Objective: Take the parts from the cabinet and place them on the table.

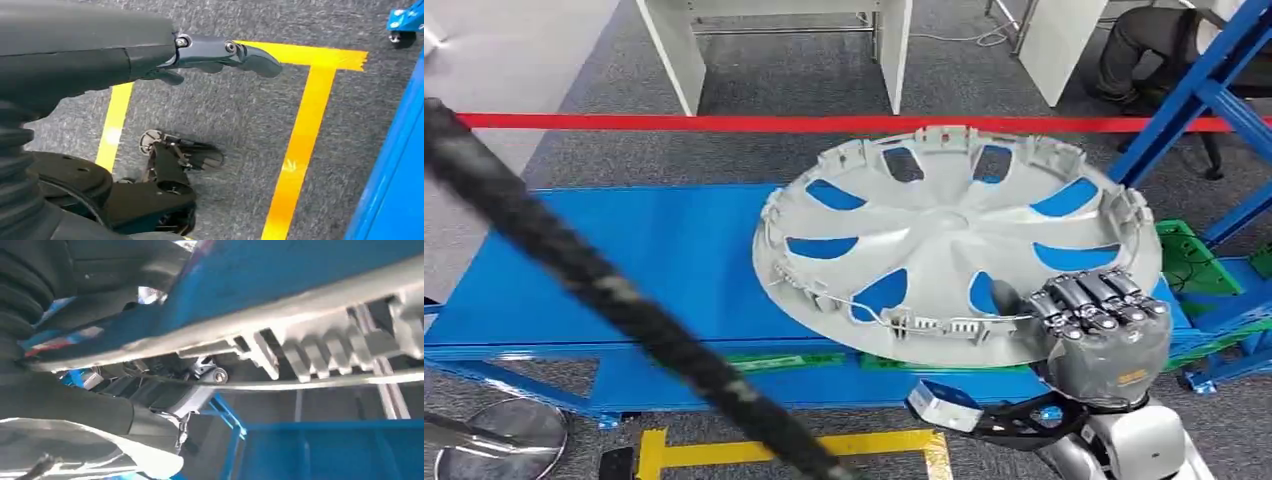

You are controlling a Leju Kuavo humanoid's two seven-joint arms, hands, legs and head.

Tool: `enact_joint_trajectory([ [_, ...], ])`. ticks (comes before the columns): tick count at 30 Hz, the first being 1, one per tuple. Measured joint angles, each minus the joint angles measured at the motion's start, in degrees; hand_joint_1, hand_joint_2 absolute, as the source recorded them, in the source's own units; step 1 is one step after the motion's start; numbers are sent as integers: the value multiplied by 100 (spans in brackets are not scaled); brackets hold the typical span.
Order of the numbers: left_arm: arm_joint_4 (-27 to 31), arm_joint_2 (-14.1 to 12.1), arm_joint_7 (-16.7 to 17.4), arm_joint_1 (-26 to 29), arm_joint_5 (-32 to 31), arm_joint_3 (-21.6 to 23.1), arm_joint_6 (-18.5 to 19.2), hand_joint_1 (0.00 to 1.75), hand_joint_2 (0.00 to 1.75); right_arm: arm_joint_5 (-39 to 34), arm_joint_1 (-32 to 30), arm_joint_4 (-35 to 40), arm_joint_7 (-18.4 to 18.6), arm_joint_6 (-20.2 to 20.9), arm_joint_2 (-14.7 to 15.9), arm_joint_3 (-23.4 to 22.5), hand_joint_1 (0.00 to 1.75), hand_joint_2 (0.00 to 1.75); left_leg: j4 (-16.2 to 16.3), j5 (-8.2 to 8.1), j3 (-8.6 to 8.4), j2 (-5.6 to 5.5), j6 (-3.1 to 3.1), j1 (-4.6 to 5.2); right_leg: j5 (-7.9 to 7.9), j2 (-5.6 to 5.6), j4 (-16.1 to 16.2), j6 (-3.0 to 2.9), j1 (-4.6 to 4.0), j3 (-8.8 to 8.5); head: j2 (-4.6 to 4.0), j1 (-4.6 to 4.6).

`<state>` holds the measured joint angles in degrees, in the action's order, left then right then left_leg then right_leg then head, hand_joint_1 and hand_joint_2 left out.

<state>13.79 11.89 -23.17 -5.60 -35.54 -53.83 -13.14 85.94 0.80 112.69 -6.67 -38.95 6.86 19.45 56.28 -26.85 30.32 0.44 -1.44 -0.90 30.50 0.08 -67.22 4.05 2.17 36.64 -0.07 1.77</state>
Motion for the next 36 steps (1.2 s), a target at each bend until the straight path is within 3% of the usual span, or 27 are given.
enact_joint_trajectory([
  [1, 0, 2, 15, -1, -13, 0, 0, 0, 175, -69, -1, 0, -80, 0, 17, 24, 175, 175, 84, -47, 26, -2, 64, -38, -269, -34, 511, 42, 35, -247, 0, -4],
  [2, 0, -2, 20, -3, -20, 0, -4, 0, 175, -116, -8, -2, -135, 0, 26, 41, 175, 175, 173, -94, 63, -5, 133, -55, -126, -43, 729, 94, 12, -361, 0, -2],
  [3, 0, -31, 24, -13, -28, 0, -15, 0, 175, -159, -9, -2, -184, -7, 26, 68, 175, 175, 255, -125, 148, -7, 181, -17, -175, -20, 693, 41, -27, -410, 0, -83],
  [5, 0, -20, 28, -13, -37, 2, -26, 0, 175, -235, -58, -2, -279, -11, 26, 79, 175, 175, 345, -124, 182, -13, 214, -5, -114, 25, 612, -124, -22, -313, 2, -22],
  [7, 0, -26, 28, -4, -39, 2, -33, 0, 175, -290, -112, -7, -358, -11, 26, 79, 175, 175, 349, -123, 224, -13, 256, -18, -147, 22, 594, -219, -11, -251, 2, -37],
  [9, 0, -26, 31, -9, -46, 2, -42, 0, 175, -336, -117, -11, -419, -9, 26, 79, 175, 175, 637, -479, 327, -17, 289, -26, -200, 17, 596, -307, -12, -174, 2, -4],
  [12, 0, -26, 37, -17, -48, 2, -44, 0, 175, -397, -132, -13, -463, -9, 26, 79, 175, 175, 1826, -1195, 679, -17, 285, -20, -298, 4, 591, -387, -80, -33, 2, 0],
  [13, 0, -26, 37, -16, -48, 2, -42, 0, 175, -413, -138, -15, -465, -9, 26, 79, 175, 175, 1973, -1223, 682, -17, 258, -8, -332, 4, 590, -402, -109, 11, 2, 2],
  [15, 0, -24, 44, -18, -46, 4, -39, 0, 175, -437, -161, -15, -478, -9, 26, 79, 175, 175, 1570, -921, 377, -22, 132, 54, -409, 7, 592, -423, -174, 98, 2, 2],
  [16, 0, -24, 55, -26, -46, 4, -33, 0, 175, -432, -173, -15, -492, -9, 26, 79, 175, 175, 1085, -687, 86, -23, 33, 101, -451, 15, 596, -429, -209, 134, 2, 0],
  [17, 0, -28, 63, -41, -46, 4, -26, 0, 175, -432, -185, -15, -517, -9, 26, 79, 175, 175, 562, -537, -227, -36, -106, 173, -493, 19, 599, -433, -215, 160, 2, -2],
  [18, 4, -99, 72, -63, -44, 4, -22, 0, 175, -432, -201, -15, -533, -9, 24, 79, 175, 175, 273, -703, -375, -34, -248, 186, -538, 3, 610, -407, -214, 175, 2, -31],
  [19, 4, -48, 72, -75, -44, 4, -22, 0, 175, -430, -208, -17, -540, -11, 26, 79, 175, 175, 226, -606, -364, -24, -172, 233, -594, -9, 649, -376, -148, 173, 2, -15],
  [21, 4, -63, 72, -80, -44, 7, -22, 0, 175, -432, -222, -20, -542, -11, 24, 81, 175, 175, 182, -517, -332, -31, -203, 291, -698, -30, 706, -289, -103, 175, 2, -2],
  [22, 2, -57, 76, -73, -44, 7, -18, 0, 175, -432, -227, -20, -544, -11, 26, 81, 175, 175, 102, -401, -302, -30, -216, 296, -800, -28, 797, -256, -125, 163, 2, -18],
  [23, 2, -33, 79, -80, -37, 7, -13, 0, 175, -432, -232, -24, -544, -11, 26, 83, 175, 175, -71, -249, -300, -1, -171, 204, -735, -8, 773, -255, -141, 224, 2, -9],
  [24, 2, -42, 79, -84, -35, 4, -13, 0, 175, -437, -240, -24, -542, -11, 26, 83, 175, 175, -140, -149, -239, 2, -170, 206, -466, -6, 678, -231, -166, 300, 2, -29],
  [26, 2, -31, 85, -89, -35, 4, -4, 0, 175, -448, -241, -28, -553, -11, 26, 85, 175, 175, -135, -6, -73, 14, -158, 196, 210, -9, 4, -179, -146, 442, 2, -44],
  [27, 2, -28, 87, -87, -35, 4, -2, 0, 175, -454, -250, -33, -572, -9, 26, 87, 175, 175, -123, 49, 8, 21, -152, 196, 412, -13, -366, -153, -143, 488, 2, -33],
  [28, 2, -24, 87, -90, -35, 7, 11, 0, 175, -472, -263, -46, -599, -11, 26, 92, 175, 175, -103, 114, 108, 35, -148, 196, 451, -13, -685, -129, -144, 502, 2, -41],
  [29, 2, -22, 87, -92, -35, 7, 11, 0, 175, -487, -275, -61, -612, -9, 26, 92, 175, 175, -78, 168, 204, 44, -138, 195, 299, -14, -772, -110, -142, 429, 2, -39],
  [30, 2, -20, 87, -92, -35, 5, 11, 0, 175, -502, -284, -72, -629, -11, 26, 92, 175, 175, -46, 216, 297, 46, -122, 193, 76, -17, -637, -100, -136, 245, 2, -39],
  [31, 2, -22, 87, -92, -35, 4, 11, 0, 175, -505, -285, -79, -636, -11, 26, 92, 175, 175, -2, 254, 385, 48, -104, 191, -117, -19, -323, -100, -130, -31, 2, -39],
  [32, 2, -22, 87, -96, -35, 7, 11, 0, 175, -513, -285, -83, -638, -11, 26, 92, 175, 175, 46, 282, 448, 48, -81, 189, -182, -25, 99, -97, -120, -361, 2, -37],
  [33, 2, -26, 90, -106, -35, 7, 13, 0, 175, -552, -277, -83, -660, -11, 26, 89, 175, 175, 118, 303, 521, 47, -48, 204, 33, -31, 653, -97, -118, -739, 2, -41],
  [34, 2, -24, 96, -117, -35, 7, 11, 0, 175, -605, -285, -81, -729, -11, 26, 83, 175, 175, 194, 324, 574, 47, -30, 222, 145, -3, 989, -132, -141, -978, 2, -23],
  [36, 2, -31, 105, -132, -26, 7, 9, 0, 175, -743, -304, -98, -974, -11, 26, 22, 175, 175, 204, 447, 631, 45, 17, 206, 151, -3, 997, -227, -161, -853, 2, -35],
])
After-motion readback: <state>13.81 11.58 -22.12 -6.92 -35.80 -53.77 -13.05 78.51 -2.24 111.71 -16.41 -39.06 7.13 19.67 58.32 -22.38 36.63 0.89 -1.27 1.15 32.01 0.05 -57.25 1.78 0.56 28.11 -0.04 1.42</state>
